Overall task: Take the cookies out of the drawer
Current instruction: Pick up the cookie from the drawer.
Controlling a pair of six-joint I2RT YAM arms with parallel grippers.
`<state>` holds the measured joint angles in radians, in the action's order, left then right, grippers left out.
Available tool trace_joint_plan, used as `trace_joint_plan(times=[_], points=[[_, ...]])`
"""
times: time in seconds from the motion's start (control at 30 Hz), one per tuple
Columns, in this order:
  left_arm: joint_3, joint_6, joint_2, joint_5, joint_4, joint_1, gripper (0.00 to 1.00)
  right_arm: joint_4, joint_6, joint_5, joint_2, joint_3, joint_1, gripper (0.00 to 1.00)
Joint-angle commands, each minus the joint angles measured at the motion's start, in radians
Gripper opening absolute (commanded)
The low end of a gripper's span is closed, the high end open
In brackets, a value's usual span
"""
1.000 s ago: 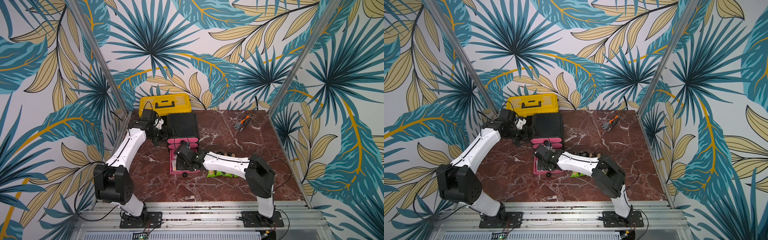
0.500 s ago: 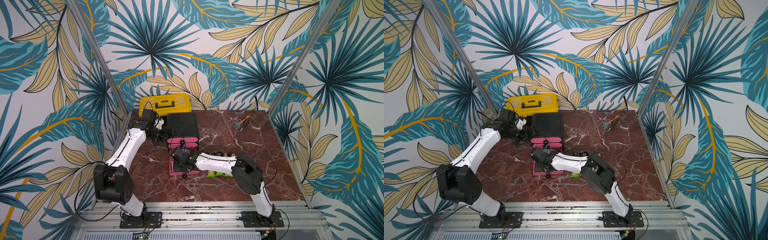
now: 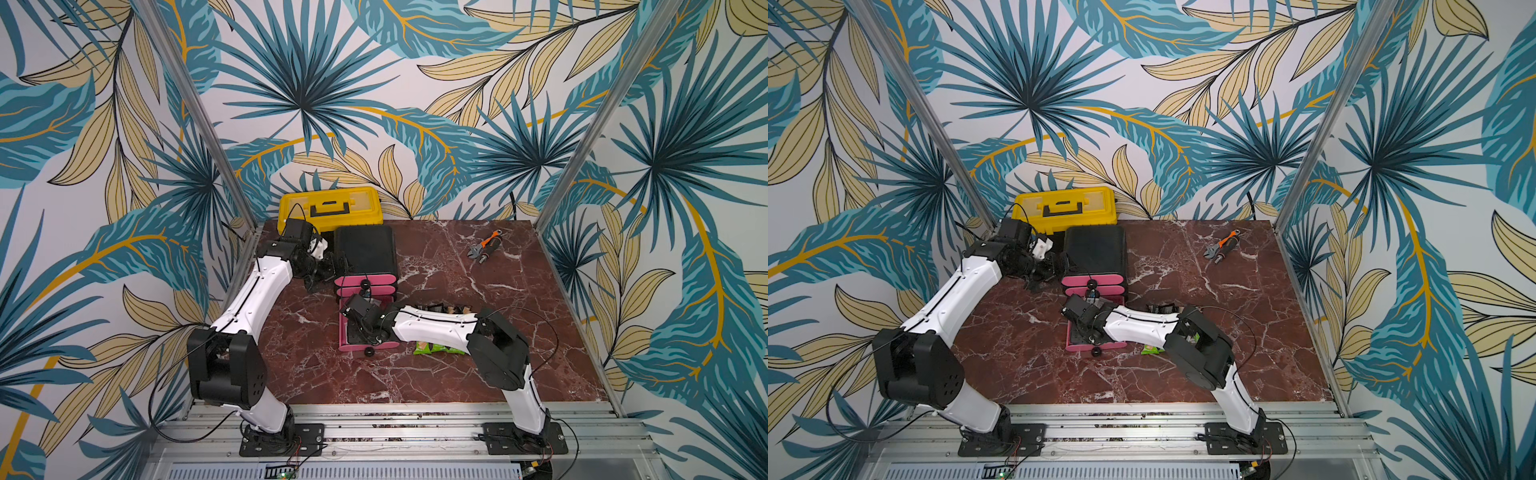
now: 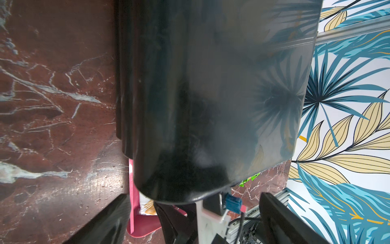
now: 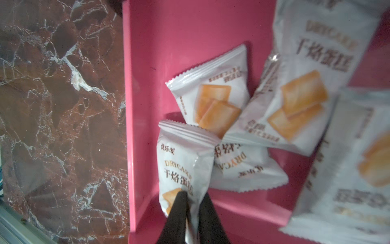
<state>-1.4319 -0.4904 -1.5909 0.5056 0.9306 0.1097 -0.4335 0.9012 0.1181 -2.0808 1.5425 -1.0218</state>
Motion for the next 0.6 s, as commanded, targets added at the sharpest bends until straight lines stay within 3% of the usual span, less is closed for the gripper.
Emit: trace_joint_plan(times=[0.0,0.2,0.57], points=[[0.0,-0.008,0.048,-0.017,-0.01,-0.002,1.0,-0.057,-0.028,0.067,0.123,-0.043,0.003,0.15],[0.01,-0.02,0.054,-0.01,-0.023,-0.002,1.0,-0.127,-0.021,0.089,0.247,-0.136,0.002,0.13],[0.044,-0.049,0.066,0.01,-0.068,0.001,1.0,-0.208,0.058,0.122,0.55,-0.46,0.001,0.11]])
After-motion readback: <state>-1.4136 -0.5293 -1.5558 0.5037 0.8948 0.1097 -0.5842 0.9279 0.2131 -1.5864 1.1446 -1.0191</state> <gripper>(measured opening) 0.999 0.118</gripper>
